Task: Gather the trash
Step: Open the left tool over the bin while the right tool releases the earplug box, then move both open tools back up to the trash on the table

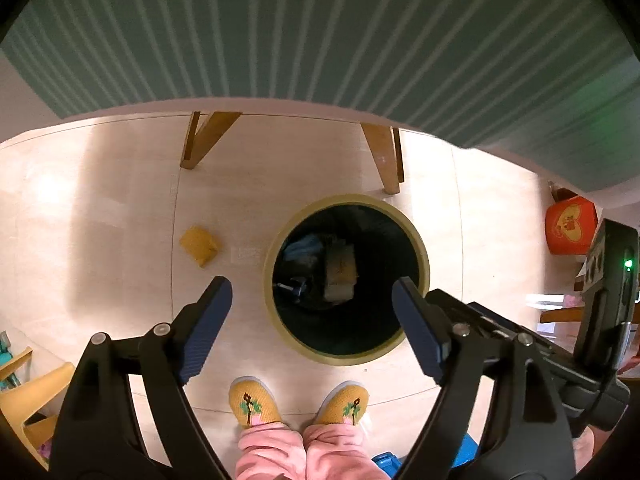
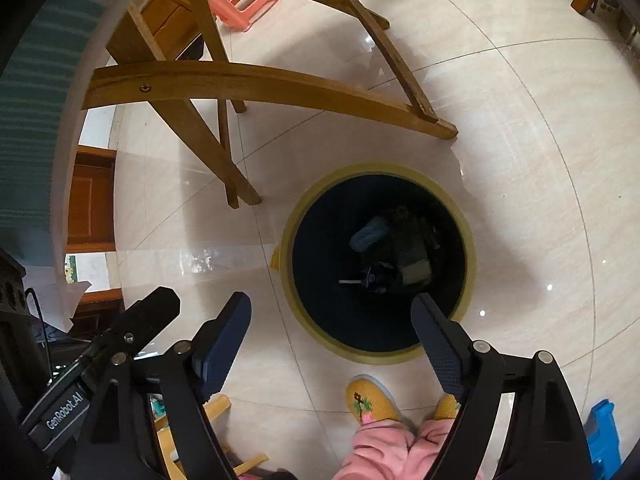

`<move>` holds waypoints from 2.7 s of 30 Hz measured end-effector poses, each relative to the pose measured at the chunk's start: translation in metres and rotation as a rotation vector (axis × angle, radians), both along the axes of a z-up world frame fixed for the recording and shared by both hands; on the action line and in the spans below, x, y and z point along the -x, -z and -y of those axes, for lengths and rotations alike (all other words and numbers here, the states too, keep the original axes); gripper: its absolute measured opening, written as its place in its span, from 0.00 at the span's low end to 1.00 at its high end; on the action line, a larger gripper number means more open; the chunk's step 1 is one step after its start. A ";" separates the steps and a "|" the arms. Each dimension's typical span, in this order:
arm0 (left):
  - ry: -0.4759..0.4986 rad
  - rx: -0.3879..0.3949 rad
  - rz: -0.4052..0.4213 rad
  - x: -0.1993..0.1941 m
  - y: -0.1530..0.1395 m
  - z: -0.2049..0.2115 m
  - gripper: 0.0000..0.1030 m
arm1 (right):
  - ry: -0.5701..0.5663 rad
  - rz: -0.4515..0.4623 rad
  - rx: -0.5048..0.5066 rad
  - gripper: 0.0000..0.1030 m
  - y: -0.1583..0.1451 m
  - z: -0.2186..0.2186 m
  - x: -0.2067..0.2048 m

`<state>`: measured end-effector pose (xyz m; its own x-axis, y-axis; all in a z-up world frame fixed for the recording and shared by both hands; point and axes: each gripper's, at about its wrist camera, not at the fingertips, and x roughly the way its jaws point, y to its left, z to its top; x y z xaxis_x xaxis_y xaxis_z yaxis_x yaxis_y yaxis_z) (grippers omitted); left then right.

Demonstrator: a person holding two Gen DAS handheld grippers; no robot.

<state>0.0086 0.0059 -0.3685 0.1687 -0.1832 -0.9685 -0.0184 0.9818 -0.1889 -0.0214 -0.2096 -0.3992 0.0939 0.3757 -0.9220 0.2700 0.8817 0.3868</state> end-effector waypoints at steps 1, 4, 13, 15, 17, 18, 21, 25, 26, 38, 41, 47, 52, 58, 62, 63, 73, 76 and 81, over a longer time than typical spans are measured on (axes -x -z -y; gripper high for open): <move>0.000 -0.007 -0.001 -0.001 0.001 -0.004 0.78 | 0.001 0.003 0.003 0.81 -0.002 0.001 0.001; 0.010 -0.020 0.008 0.002 -0.003 -0.005 0.78 | 0.000 0.007 0.009 0.81 -0.006 0.003 0.005; 0.029 -0.002 0.013 0.008 -0.026 -0.005 0.78 | 0.035 0.020 0.020 0.81 -0.032 0.011 0.021; 0.032 0.000 0.010 0.008 -0.028 -0.007 0.78 | 0.040 0.025 0.019 0.81 -0.039 0.014 0.024; 0.034 -0.004 0.016 0.009 -0.034 -0.008 0.78 | 0.042 0.032 0.020 0.81 -0.048 0.015 0.028; 0.037 -0.003 0.016 0.011 -0.039 -0.008 0.78 | 0.040 0.035 0.022 0.81 -0.051 0.017 0.029; 0.037 0.002 0.021 0.016 -0.058 -0.009 0.78 | 0.037 0.041 0.025 0.81 -0.064 0.019 0.032; 0.041 -0.008 0.035 0.024 -0.082 -0.009 0.78 | 0.035 0.050 0.024 0.81 -0.085 0.022 0.038; 0.040 -0.014 0.037 0.028 -0.089 -0.008 0.78 | 0.034 0.051 0.024 0.81 -0.090 0.022 0.040; 0.032 -0.063 0.095 0.059 -0.215 -0.009 0.78 | -0.047 0.117 0.013 0.81 -0.212 0.018 0.062; 0.032 -0.077 0.112 0.065 -0.249 -0.009 0.78 | -0.086 0.159 0.015 0.81 -0.251 0.014 0.065; 0.015 -0.092 0.186 0.076 -0.329 -0.017 0.78 | -0.150 0.267 0.020 0.81 -0.335 0.010 0.068; 0.001 -0.115 0.272 0.082 -0.392 -0.020 0.78 | -0.196 0.365 0.023 0.81 -0.396 0.008 0.065; -0.070 -0.121 0.383 0.081 -0.456 -0.029 0.78 | -0.249 0.495 0.027 0.81 -0.460 0.008 0.051; -0.127 -0.112 0.431 0.080 -0.486 -0.039 0.78 | -0.291 0.544 0.036 0.81 -0.487 0.004 0.042; -0.142 -0.109 0.440 0.080 -0.491 -0.042 0.78 | -0.309 0.555 0.050 0.81 -0.493 0.002 0.038; -0.237 -0.113 0.443 0.061 -0.492 -0.078 0.78 | -0.351 0.582 0.045 0.71 -0.510 -0.017 -0.018; -0.243 -0.107 0.431 0.042 -0.481 -0.089 0.78 | -0.354 0.564 0.048 0.69 -0.500 -0.031 -0.047; -0.227 -0.085 0.400 -0.014 -0.460 -0.111 0.78 | -0.337 0.514 0.031 0.67 -0.478 -0.054 -0.099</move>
<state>0.0224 0.1171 0.0911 0.5589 -0.0217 -0.8289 -0.1763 0.9737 -0.1444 0.0780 -0.1560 0.0787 0.4096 0.4362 -0.8013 -0.2401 0.8989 0.3666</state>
